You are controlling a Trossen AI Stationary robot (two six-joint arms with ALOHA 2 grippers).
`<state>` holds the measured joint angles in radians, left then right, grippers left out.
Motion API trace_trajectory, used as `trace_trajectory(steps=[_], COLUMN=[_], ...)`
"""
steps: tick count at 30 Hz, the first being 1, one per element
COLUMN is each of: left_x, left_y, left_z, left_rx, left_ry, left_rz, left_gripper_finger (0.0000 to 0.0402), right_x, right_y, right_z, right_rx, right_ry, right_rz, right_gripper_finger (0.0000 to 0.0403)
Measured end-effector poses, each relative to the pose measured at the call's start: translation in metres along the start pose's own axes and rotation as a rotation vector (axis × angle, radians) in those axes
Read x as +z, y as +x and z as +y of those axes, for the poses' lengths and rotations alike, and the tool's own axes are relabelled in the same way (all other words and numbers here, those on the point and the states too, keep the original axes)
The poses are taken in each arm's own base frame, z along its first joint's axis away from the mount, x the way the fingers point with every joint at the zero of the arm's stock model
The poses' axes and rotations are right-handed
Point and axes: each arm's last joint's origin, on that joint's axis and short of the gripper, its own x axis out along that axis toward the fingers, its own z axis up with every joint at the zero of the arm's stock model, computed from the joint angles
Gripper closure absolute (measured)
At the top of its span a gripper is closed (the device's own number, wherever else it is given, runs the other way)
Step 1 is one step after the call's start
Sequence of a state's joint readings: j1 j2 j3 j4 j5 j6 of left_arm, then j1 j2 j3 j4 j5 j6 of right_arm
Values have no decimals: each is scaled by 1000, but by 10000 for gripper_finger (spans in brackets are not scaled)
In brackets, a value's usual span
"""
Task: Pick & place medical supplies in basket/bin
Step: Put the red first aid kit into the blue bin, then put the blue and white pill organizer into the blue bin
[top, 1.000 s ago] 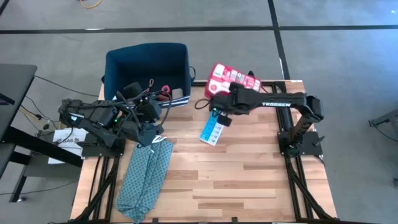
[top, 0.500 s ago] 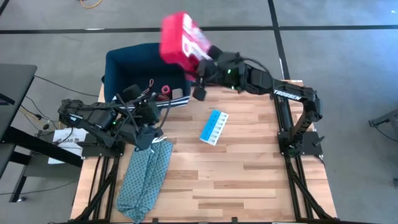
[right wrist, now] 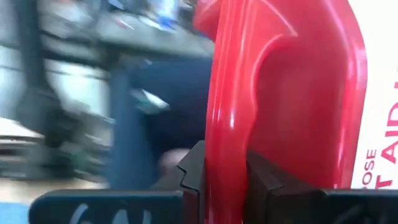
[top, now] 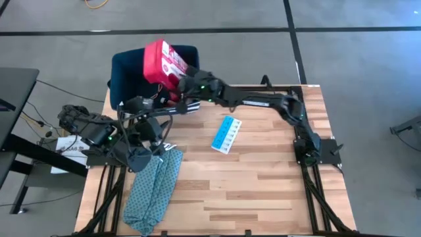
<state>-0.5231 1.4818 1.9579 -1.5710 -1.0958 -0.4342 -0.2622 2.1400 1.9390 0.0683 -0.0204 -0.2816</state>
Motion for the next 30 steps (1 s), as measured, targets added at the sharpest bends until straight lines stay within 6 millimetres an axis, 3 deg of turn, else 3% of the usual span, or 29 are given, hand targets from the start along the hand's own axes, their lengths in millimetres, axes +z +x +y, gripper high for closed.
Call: trace_trajectory(steps=[6,13,17,22,26,30], left_x=[0,-1,-1,-1,-1,-1], left_y=[0,0,0,0,0,0], left_z=[-1,-1,-2,-2,-2,-3], left_rx=[-37,-41,-41,-42,-67,-81], left_ry=[-29,-33,-52,-91,-111,-111], left_rz=[18,20,20,22,36,43], left_gripper_finger=[272,272,272,272,272,272], right_x=[-28,-27,-12,26,60,92], right_y=[27,31,25,11,-12,-50], right_z=[-4,-6,-9,-6,1,13], right_rx=[-153,-142,-153,-140,-90,-16], right_ry=[30,11,-16,-21,-29,-67], right_rz=[78,110,95,49,94,191], right_gripper_finger=[331,282,252,228,222,225])
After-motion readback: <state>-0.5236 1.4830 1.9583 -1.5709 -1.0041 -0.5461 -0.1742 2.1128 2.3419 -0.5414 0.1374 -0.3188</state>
